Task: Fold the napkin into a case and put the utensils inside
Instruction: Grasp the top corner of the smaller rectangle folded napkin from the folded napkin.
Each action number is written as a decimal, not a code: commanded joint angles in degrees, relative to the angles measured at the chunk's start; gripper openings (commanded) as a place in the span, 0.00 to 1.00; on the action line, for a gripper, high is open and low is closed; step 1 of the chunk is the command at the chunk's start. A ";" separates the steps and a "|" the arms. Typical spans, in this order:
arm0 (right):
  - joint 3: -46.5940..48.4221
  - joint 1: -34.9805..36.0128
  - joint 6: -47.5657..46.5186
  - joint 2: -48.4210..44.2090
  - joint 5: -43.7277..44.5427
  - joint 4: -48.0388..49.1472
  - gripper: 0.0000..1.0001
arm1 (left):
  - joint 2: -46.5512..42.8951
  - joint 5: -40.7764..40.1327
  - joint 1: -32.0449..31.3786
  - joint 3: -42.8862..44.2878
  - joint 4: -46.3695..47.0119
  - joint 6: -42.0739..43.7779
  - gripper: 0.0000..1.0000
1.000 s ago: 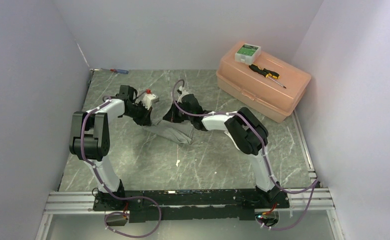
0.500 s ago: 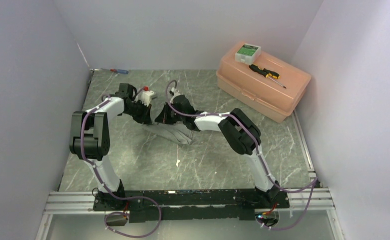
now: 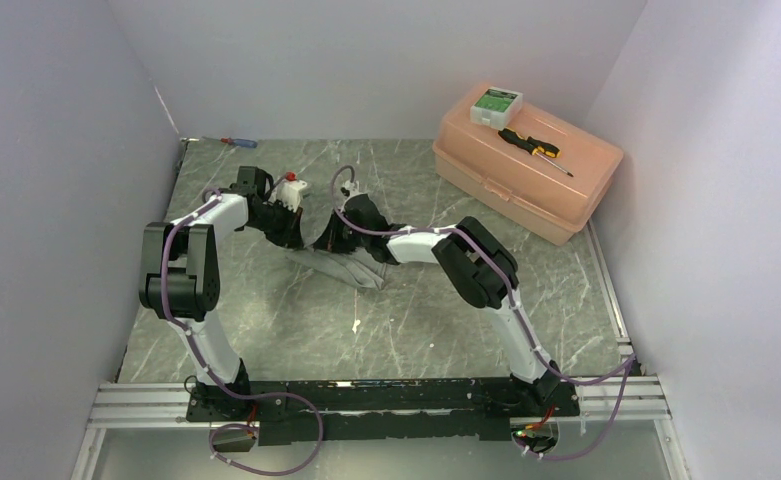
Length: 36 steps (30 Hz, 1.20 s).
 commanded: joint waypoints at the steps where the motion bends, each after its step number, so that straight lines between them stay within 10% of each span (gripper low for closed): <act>1: 3.09 0.90 -1.43 2.53 1.66 -0.48 0.00 | -1.65 2.53 0.51 1.51 -0.70 -1.91 0.03; 17: 4.28 1.09 1.23 5.66 9.51 2.90 0.00 | -3.77 8.00 0.85 -1.90 -0.35 0.85 0.03; 30: -7.69 -0.82 7.13 -2.16 1.10 26.65 0.00 | -0.57 -2.15 -0.16 -4.23 0.45 8.74 0.03; 36: -11.65 -0.54 -3.30 -12.01 1.32 17.38 0.00 | -0.11 -3.43 -0.14 -4.05 0.93 7.50 0.03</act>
